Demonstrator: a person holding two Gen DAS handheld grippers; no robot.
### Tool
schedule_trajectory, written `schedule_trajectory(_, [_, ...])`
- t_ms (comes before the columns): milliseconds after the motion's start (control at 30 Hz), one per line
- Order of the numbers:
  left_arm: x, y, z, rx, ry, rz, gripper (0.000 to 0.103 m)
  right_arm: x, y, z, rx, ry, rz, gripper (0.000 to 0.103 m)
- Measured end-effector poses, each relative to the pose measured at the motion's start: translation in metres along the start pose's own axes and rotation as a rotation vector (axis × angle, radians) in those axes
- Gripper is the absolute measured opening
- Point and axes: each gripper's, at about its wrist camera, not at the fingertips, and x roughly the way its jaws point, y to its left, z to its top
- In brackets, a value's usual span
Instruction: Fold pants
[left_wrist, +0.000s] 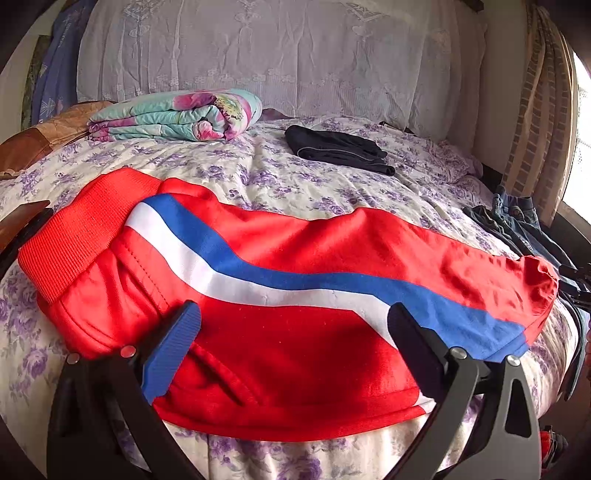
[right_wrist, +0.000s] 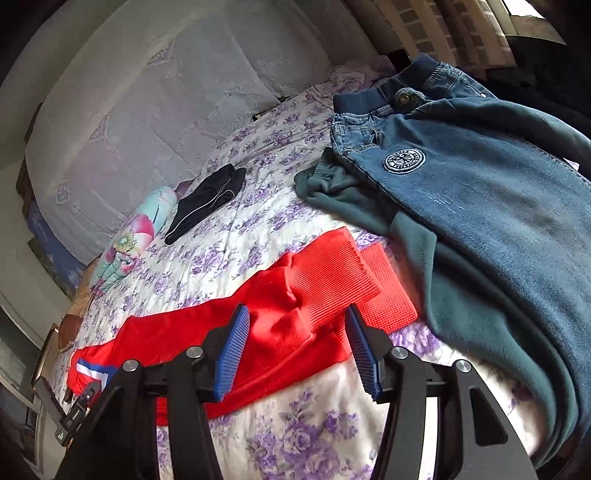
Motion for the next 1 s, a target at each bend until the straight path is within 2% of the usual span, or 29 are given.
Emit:
schedule_trajectory(67, [0.0, 0.0, 0.0, 0.003, 0.002, 0.005, 0.098, 0.019, -0.01, -0.001, -0.053, 0.052, -0.058, 0.052])
schedule_trajectory(100, [0.001, 0.0, 0.001, 0.006, 0.003, 0.007, 0.098, 0.024, -0.016, -0.003, -0.069, 0.063, -0.049, 0.051])
schedule_trajectory(167, [0.001, 0.0, 0.001, 0.011, 0.005, 0.009, 0.098, 0.018, -0.009, -0.005, -0.126, 0.049, -0.087, 0.051])
schedule_trajectory(200, [0.001, -0.001, 0.0, 0.012, 0.006, 0.011, 0.098, 0.011, 0.0, -0.005, -0.153, 0.024, -0.127, 0.051])
schedule_trajectory(267, [0.001, -0.002, 0.001, 0.014, 0.012, 0.02, 0.098, -0.008, 0.021, -0.005, -0.214, -0.08, -0.163, 0.053])
schedule_trajectory(333, [0.0, -0.005, 0.002, 0.011, 0.016, 0.043, 0.098, -0.022, 0.051, -0.004, -0.334, -0.173, -0.163, 0.058])
schedule_trajectory(367, [-0.002, -0.005, 0.003, 0.005, 0.015, 0.051, 0.099, -0.023, 0.065, -0.004, -0.394, -0.187, -0.148, 0.065])
schedule_trajectory(400, [-0.005, -0.006, 0.004, -0.01, 0.012, 0.051, 0.099, -0.02, 0.079, -0.006, -0.453, -0.179, -0.122, 0.068])
schedule_trajectory(467, [-0.012, -0.002, 0.008, -0.069, -0.002, 0.01, 0.098, 0.002, 0.098, -0.009, -0.528, -0.098, -0.067, 0.07])
schedule_trajectory(500, [-0.016, 0.001, 0.009, -0.103, -0.008, -0.027, 0.098, 0.02, 0.103, -0.013, -0.548, -0.017, -0.057, 0.072])
schedule_trajectory(567, [-0.014, 0.006, 0.01, -0.142, 0.016, -0.054, 0.098, 0.069, 0.103, -0.027, -0.566, 0.217, -0.041, 0.073])
schedule_trajectory(600, [-0.009, 0.008, 0.01, -0.139, 0.036, -0.05, 0.098, 0.078, 0.104, -0.034, -0.567, 0.232, -0.047, 0.074])
schedule_trajectory(633, [-0.004, 0.008, 0.008, -0.117, 0.051, -0.047, 0.098, 0.075, 0.108, -0.035, -0.58, 0.189, -0.055, 0.076])
schedule_trajectory(667, [-0.002, 0.005, 0.007, -0.084, 0.054, -0.032, 0.098, 0.073, 0.117, -0.033, -0.595, 0.2, -0.045, 0.076])
schedule_trajectory(700, [-0.002, 0.0, 0.005, -0.048, 0.054, -0.009, 0.098, 0.068, 0.126, -0.027, -0.593, 0.201, 0.035, 0.075])
schedule_trajectory(767, [-0.002, -0.01, 0.004, -0.004, 0.055, 0.044, 0.098, 0.053, 0.15, -0.016, -0.592, 0.151, 0.165, 0.075])
schedule_trajectory(833, [-0.005, -0.011, 0.008, -0.031, 0.036, 0.033, 0.098, 0.053, 0.182, -0.003, -0.618, 0.151, 0.268, 0.074])
schedule_trajectory(900, [-0.009, -0.003, 0.012, -0.12, 0.013, -0.05, 0.098, 0.067, 0.219, 0.006, -0.647, 0.187, 0.376, 0.065])
schedule_trajectory(933, [-0.009, 0.003, 0.013, -0.168, 0.005, -0.085, 0.098, 0.078, 0.236, 0.009, -0.66, 0.212, 0.408, 0.056])
schedule_trajectory(967, [-0.006, 0.009, 0.013, -0.203, 0.005, -0.098, 0.098, 0.092, 0.252, 0.011, -0.67, 0.231, 0.426, 0.043])
schedule_trajectory(1000, [-0.002, 0.013, 0.011, -0.217, 0.006, -0.093, 0.098, 0.108, 0.267, 0.012, -0.673, 0.248, 0.433, 0.038])
